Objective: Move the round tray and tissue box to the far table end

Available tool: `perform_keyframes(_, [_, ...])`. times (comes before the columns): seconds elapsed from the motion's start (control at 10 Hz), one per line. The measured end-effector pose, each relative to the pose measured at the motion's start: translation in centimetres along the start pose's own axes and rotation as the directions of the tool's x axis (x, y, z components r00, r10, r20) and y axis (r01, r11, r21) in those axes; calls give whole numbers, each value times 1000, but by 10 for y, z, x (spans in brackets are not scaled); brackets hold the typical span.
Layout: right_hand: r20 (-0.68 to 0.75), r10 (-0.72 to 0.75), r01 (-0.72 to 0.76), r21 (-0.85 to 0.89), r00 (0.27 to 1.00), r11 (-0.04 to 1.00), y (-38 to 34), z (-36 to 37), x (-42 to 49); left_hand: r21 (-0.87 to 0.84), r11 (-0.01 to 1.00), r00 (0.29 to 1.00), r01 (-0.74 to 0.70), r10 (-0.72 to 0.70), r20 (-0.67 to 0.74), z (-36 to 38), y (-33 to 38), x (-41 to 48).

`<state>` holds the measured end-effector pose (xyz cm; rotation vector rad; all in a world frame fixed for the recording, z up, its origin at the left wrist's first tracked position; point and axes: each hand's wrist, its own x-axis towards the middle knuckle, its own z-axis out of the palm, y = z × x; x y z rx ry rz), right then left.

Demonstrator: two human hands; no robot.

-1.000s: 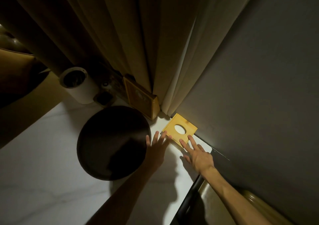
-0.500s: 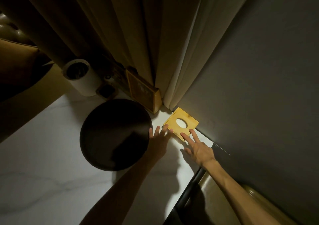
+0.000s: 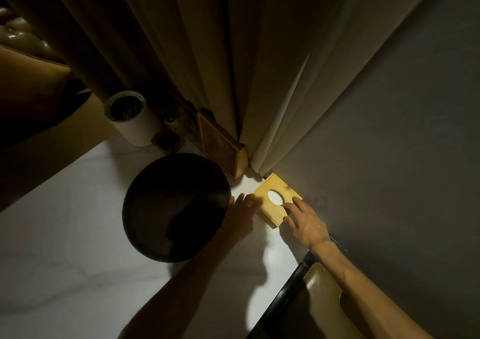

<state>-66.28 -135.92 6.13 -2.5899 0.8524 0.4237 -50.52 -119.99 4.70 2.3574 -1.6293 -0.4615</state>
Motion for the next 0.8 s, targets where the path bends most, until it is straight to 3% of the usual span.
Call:
perform_keyframes(0.2, [250,81,-64,-75,965,995,-16,-25,6,75,997,996,-24,17,91,1,-5,17])
perform_keyframes(0.4, [456,135,-13,-260,880,966,-39,-62,19,-14,1000,995,25,-26,-94,15,-12,23])
perform_keyframes(0.5, [385,197,-76,-309,902,948,-51,-76,26,-10,1000,990,28,-29,-140,13,-13,12])
perform_keyframes(0.6, [211,208,-129,-336,955,933,-64,-82,31,-127,981,975,150,-167,-145,4,-26,-6])
perform_keyframes(0.7, [100,155,-117,-317,983,941,-76,-67,33,-209,909,921,361,-383,-75,-8,-43,-28])
perform_keyframes(0.8, [80,110,-86,-256,991,963,-90,-51,33,-250,876,877,413,-456,-148,-9,-66,-56])
